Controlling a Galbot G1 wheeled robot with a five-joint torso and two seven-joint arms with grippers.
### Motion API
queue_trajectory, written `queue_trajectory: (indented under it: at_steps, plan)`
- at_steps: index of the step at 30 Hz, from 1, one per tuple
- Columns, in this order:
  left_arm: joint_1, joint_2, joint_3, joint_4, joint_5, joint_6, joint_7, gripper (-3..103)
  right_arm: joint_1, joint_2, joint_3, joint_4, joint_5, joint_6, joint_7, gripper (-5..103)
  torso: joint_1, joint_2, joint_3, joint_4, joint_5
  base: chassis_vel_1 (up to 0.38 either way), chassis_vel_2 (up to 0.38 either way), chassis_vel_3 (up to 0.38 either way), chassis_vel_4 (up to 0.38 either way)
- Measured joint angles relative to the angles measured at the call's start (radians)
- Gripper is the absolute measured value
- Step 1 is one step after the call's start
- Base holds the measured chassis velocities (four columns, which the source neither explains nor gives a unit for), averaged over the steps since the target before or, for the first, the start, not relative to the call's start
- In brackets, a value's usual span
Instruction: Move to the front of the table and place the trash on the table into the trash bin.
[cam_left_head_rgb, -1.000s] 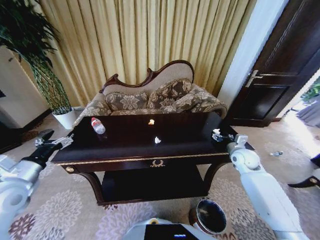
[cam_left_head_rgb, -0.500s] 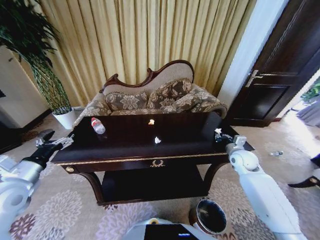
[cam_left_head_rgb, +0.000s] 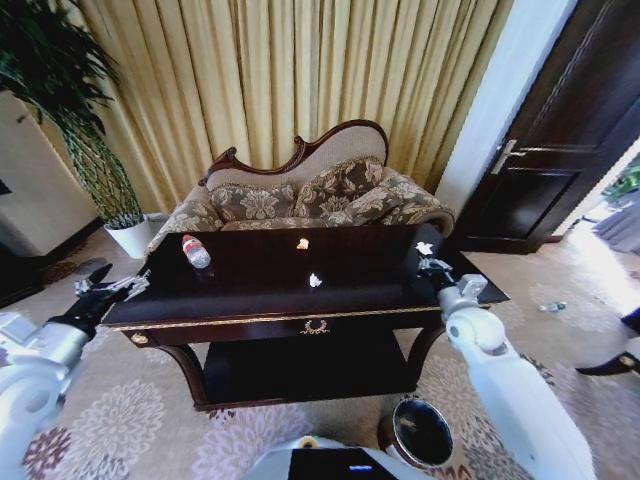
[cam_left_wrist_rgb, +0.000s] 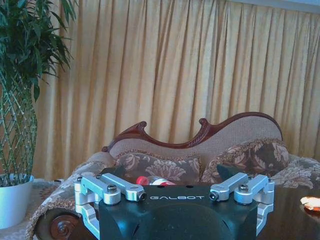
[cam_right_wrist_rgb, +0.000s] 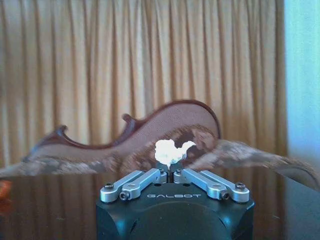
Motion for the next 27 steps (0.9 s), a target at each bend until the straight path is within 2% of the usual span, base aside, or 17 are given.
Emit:
queue_trajectory:
  at_steps: [10,21,27]
  plan:
    - [0.003,-0.003,-0.001,0.005,0.001,-0.001,0.003,100,-0.054,0.017,-0.028,0.088,-0.028,0.005,0.002,2,0.0,0.0,0.0,0.0,0.0,0.0,0.0,0.0,0.0]
    - [-0.007,0.003,0.007,0.014,0.003,-0.001,0.004,100,-0.054,0.026,-0.045,0.093,-0.042,-0.011,0.019,2,0.0,0.0,0.0,0.0,0.0,0.014,-0.01,-0.011,0.009]
    - [-0.017,0.008,0.01,0.021,0.003,-0.001,0.004,100,-0.064,0.028,-0.041,0.089,-0.051,-0.008,0.02,2,0.0,0.0,0.0,-0.0001,0.0002,0.118,-0.118,-0.125,0.137]
